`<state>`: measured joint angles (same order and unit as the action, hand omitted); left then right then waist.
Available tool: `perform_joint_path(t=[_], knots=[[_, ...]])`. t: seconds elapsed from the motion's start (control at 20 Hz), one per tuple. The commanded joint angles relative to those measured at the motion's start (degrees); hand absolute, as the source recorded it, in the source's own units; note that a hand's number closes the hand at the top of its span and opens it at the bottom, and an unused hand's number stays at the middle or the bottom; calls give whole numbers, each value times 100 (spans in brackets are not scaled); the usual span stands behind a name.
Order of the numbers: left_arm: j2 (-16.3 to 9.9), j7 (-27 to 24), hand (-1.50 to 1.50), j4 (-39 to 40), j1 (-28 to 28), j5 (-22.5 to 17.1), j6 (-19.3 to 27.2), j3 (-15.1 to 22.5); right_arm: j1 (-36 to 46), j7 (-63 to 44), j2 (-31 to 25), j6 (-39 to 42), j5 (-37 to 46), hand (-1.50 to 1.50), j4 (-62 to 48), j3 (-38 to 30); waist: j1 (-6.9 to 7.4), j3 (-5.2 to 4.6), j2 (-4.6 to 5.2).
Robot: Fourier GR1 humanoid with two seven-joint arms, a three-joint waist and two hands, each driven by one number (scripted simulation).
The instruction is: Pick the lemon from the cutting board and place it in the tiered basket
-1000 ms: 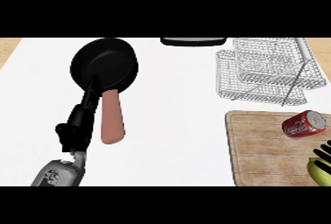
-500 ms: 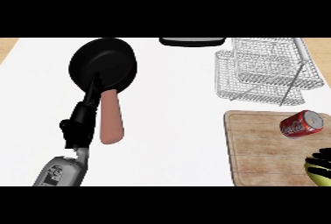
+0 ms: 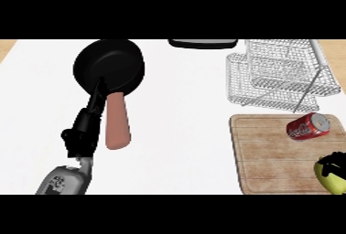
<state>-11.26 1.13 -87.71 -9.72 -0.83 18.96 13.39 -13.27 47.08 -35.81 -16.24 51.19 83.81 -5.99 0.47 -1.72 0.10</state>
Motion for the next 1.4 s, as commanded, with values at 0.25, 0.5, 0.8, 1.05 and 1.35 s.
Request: perform_joint_path(t=[0.25,0.5,0.8,1.05,1.35], knots=[[-45,-9,0,-42,-97,71,-57,61,-117,-3361,686,1301,1050,150,35,69,228,63,143],[100,47,0,89,-170,146,12,171,439,-5128,1112,2142,1689,150,896,229,243,75,69],[-29,176,0,50,-299,81,-104,62,1364,-7083,1877,3444,2323,150,2297,635,209,94,-43],[1,117,0,148,-239,48,-108,17,2384,-8317,2371,4979,2650,150,3538,912,125,115,-64],[68,-25,0,183,-17,73,-83,26,4572,-9549,2875,7288,2617,150,3937,731,75,141,-52]])
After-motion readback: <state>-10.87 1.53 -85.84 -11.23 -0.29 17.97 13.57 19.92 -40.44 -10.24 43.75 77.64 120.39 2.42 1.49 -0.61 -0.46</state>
